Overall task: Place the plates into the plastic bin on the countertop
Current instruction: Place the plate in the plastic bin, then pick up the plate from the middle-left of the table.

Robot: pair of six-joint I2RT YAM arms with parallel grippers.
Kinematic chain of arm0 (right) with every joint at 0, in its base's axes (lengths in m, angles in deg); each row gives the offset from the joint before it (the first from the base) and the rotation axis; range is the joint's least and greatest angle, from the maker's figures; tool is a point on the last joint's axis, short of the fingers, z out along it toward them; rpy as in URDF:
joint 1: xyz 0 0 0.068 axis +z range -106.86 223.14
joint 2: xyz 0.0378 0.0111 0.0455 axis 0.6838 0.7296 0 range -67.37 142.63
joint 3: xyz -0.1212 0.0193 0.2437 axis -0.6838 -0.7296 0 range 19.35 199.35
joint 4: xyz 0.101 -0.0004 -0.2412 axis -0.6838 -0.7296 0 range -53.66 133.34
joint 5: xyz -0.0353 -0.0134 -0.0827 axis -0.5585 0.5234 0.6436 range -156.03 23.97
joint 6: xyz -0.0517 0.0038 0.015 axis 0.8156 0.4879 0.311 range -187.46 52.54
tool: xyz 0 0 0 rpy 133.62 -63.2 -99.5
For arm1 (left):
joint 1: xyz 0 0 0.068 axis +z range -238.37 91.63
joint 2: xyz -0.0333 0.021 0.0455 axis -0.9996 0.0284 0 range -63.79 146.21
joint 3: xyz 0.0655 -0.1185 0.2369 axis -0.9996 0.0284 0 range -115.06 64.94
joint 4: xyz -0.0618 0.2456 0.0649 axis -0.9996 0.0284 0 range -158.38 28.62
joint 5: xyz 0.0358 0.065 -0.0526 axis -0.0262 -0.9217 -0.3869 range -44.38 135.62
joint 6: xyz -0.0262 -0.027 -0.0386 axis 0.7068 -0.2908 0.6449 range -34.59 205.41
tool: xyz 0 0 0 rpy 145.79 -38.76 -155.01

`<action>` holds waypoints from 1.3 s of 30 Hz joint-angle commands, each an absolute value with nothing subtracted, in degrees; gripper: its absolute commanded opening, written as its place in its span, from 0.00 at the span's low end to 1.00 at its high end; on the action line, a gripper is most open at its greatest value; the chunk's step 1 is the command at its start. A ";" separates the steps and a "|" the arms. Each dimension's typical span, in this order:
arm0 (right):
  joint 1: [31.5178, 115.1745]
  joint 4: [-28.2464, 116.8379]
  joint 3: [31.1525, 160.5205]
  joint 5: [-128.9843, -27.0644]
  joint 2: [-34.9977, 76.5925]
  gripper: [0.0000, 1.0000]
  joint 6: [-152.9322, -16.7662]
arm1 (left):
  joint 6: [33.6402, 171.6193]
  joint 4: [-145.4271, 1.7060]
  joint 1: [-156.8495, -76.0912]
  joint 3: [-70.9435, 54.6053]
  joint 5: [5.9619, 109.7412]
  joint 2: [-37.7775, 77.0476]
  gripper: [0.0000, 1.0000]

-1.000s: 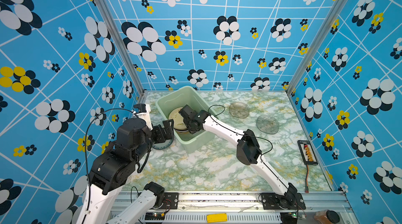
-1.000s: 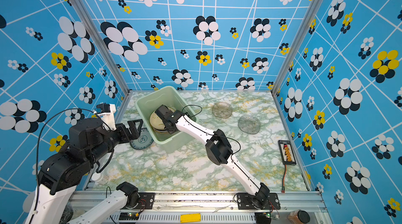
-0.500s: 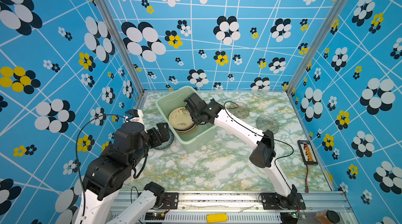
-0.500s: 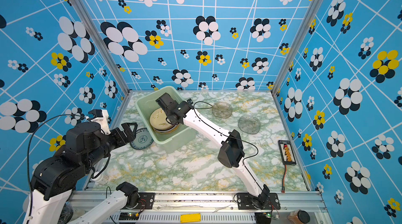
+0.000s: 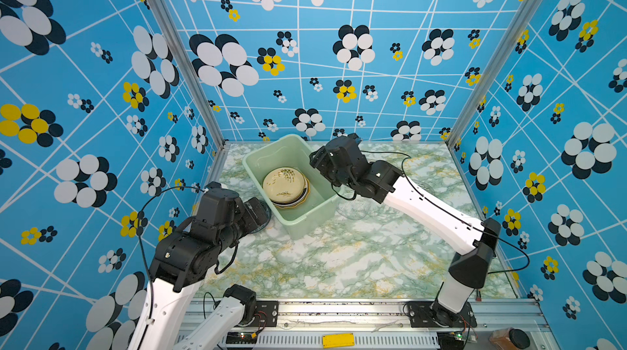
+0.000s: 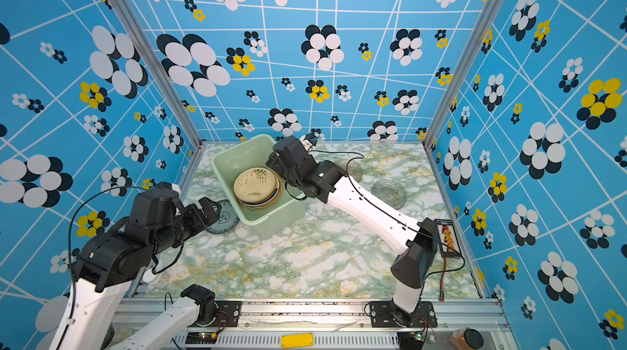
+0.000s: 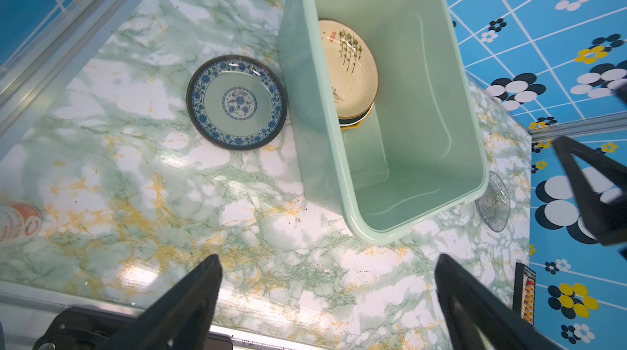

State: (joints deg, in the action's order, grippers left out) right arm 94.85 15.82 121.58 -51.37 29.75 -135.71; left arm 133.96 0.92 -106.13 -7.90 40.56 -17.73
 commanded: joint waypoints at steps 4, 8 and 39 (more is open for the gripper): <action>91.79 26.12 112.91 -63.83 21.98 0.68 -125.34 | 137.42 -1.35 -98.69 0.66 50.89 -18.53 0.99; 90.27 24.10 108.93 -71.73 18.60 0.67 -120.22 | 134.90 -4.52 -92.05 6.52 56.84 -18.05 0.99; 88.28 11.61 94.58 -86.59 7.84 0.70 -96.22 | 123.22 -43.72 -65.37 34.67 64.62 -1.09 0.90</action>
State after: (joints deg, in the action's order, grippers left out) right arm 88.68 12.62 94.57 -85.14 8.44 -98.58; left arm 126.01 -37.75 -67.09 33.04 63.29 -2.74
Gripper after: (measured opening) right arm 0.699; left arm 0.900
